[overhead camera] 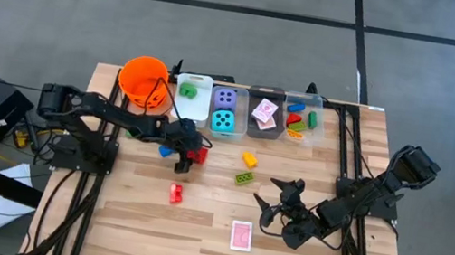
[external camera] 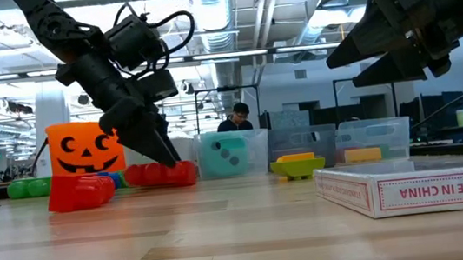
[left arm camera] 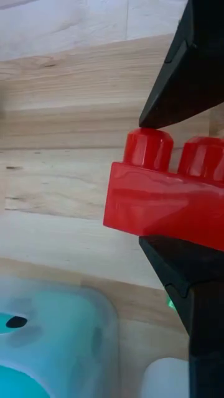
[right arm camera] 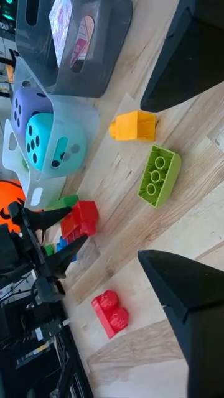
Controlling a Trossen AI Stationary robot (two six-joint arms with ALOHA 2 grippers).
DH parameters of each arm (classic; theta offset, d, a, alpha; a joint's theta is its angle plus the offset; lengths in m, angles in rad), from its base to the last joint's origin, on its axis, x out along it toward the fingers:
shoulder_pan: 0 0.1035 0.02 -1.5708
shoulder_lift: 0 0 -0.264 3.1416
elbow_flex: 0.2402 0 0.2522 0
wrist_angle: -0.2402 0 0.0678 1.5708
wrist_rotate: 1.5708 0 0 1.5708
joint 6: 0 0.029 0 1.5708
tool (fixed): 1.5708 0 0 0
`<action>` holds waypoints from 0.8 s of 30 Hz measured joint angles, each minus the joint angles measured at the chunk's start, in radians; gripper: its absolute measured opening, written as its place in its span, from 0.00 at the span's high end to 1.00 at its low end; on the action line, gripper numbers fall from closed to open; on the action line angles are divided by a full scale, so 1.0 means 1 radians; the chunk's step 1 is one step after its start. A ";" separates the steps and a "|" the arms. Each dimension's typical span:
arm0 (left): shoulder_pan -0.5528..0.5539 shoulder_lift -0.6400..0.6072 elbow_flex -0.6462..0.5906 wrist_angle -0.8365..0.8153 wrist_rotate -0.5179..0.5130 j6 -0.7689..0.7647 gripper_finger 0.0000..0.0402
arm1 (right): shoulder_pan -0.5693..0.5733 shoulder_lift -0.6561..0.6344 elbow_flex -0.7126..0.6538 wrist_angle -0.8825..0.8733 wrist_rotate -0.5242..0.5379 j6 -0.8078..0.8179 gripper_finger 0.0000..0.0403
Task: Pick & Place Toys
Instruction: Put the big red game piece into the white bin
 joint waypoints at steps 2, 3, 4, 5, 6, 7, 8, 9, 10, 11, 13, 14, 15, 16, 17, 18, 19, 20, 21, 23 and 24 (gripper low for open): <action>0.000 0.002 -0.001 -0.003 0.000 0.000 0.29 | 0.000 0.000 0.000 0.001 -0.001 0.000 0.07; 0.000 0.003 -0.001 -0.005 0.001 0.000 0.29 | 0.000 0.000 0.000 0.000 -0.001 0.000 0.07; 0.000 0.001 -0.001 -0.007 0.001 0.000 0.29 | 0.000 0.000 0.000 0.001 -0.001 0.000 0.07; 0.000 -0.003 -0.002 -0.008 0.001 -0.001 0.29 | 0.000 0.000 0.000 0.001 -0.001 0.000 0.07; 0.000 -0.003 -0.002 -0.009 0.002 -0.001 0.29 | 0.000 0.000 0.000 0.001 -0.001 0.000 0.07; 0.000 -0.003 -0.002 -0.009 0.004 -0.001 0.29 | 0.000 0.000 0.000 0.001 -0.002 0.000 0.07; 0.000 -0.003 -0.003 -0.009 0.005 -0.002 0.29 | 0.000 0.000 0.000 0.000 -0.001 0.000 0.07; 0.000 -0.003 -0.003 -0.009 0.005 -0.002 0.29 | 0.000 0.000 0.000 0.000 -0.001 0.000 0.07; 0.000 -0.003 -0.003 -0.010 0.005 -0.002 0.29 | 0.000 0.000 0.000 0.001 -0.001 0.000 0.07; 0.000 -0.002 -0.003 -0.011 0.006 -0.003 0.29 | 0.000 0.000 0.000 0.001 -0.001 0.000 0.07; 0.000 -0.002 -0.003 -0.011 0.006 -0.003 0.29 | 0.000 0.000 0.000 0.001 -0.001 0.000 0.07; 0.000 -0.001 -0.004 -0.011 0.002 -0.003 0.29 | 0.000 0.000 0.000 0.001 -0.001 0.000 0.07; 0.000 -0.001 -0.004 -0.011 -0.006 -0.003 0.29 | 0.000 0.000 0.000 0.000 -0.001 0.000 0.07; -0.001 -0.001 -0.004 -0.010 -0.017 -0.004 0.29 | 0.000 0.000 0.000 0.001 -0.001 0.000 0.07; -0.001 -0.001 -0.005 -0.009 -0.030 -0.004 0.29 | 0.000 0.000 0.000 0.000 -0.001 0.000 0.07; -0.001 -0.001 -0.005 -0.008 -0.032 -0.004 0.29 | 0.000 0.000 0.000 0.000 -0.001 0.000 0.07; -0.001 -0.001 -0.005 -0.008 -0.032 -0.004 0.29 | 0.000 0.000 0.000 0.000 -0.001 0.000 0.07; -0.001 0.000 -0.005 -0.008 -0.033 -0.004 0.29 | 0.000 0.000 0.000 0.000 -0.001 0.000 0.07; -0.001 0.000 -0.005 -0.008 -0.035 -0.004 0.29 | 0.000 0.000 0.000 0.000 -0.001 0.000 0.07; -0.001 0.000 -0.005 -0.008 -0.037 -0.004 0.29 | 0.000 0.000 0.000 0.000 -0.001 0.000 0.07; -0.001 0.000 -0.005 -0.008 -0.037 -0.004 0.29 | -0.001 0.000 0.000 0.001 -0.001 0.000 0.07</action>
